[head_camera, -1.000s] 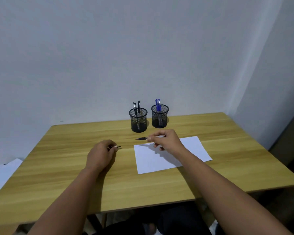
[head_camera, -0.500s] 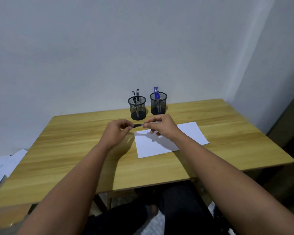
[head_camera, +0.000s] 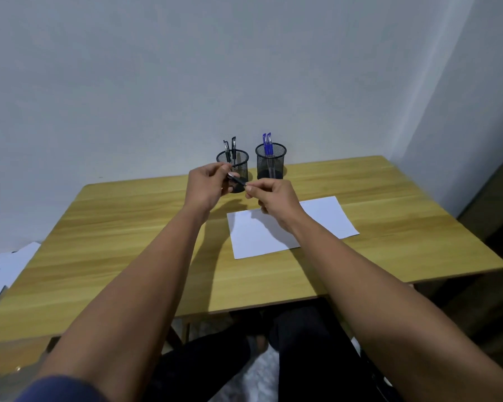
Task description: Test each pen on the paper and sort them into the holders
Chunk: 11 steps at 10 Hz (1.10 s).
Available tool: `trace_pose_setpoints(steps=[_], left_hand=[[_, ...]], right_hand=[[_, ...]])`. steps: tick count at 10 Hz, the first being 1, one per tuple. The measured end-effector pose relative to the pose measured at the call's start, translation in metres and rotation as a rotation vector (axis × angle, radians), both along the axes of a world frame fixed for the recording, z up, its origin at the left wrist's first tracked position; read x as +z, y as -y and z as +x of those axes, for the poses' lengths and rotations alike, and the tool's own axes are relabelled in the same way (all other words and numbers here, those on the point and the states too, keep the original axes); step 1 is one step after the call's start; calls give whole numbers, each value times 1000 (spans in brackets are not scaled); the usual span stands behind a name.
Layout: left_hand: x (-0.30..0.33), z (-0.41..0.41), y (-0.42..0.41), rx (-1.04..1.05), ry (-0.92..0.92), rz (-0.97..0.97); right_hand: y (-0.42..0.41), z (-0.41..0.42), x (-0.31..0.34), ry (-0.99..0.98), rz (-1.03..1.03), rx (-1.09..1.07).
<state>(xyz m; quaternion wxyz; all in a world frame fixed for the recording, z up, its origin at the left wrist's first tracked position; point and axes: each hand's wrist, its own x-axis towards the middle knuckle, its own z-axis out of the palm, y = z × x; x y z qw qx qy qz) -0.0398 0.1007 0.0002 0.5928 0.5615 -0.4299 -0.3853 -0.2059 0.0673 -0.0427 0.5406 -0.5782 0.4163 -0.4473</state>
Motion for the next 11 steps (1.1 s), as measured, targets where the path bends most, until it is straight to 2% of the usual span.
trace_pose_setpoints(steps=[1, 2, 3, 4, 5, 6, 7, 10, 11], left_hand=[[2, -1, 11, 10, 18, -5], [2, 4, 21, 3, 81, 12], [0, 16, 33, 17, 138, 9], [-13, 32, 53, 147, 202, 29], [-32, 37, 72, 164, 299, 93], [-48, 36, 86, 82, 367, 170], [-61, 36, 100, 66, 442, 203], [-82, 37, 109, 94, 522, 164], [-79, 36, 110, 81, 533, 169]], right_hand=[[7, 5, -2, 14, -6, -20], [22, 3, 2, -99, -80, -3], [51, 1, 20, -355, -201, 88], [85, 6, 48, -474, -316, 16], [109, 13, 77, -422, -377, -56], [127, 29, 87, -392, -424, -102], [140, 48, 79, -398, -418, -143], [142, 83, 36, -795, -360, -160], [140, 84, 41, -768, -322, -222]])
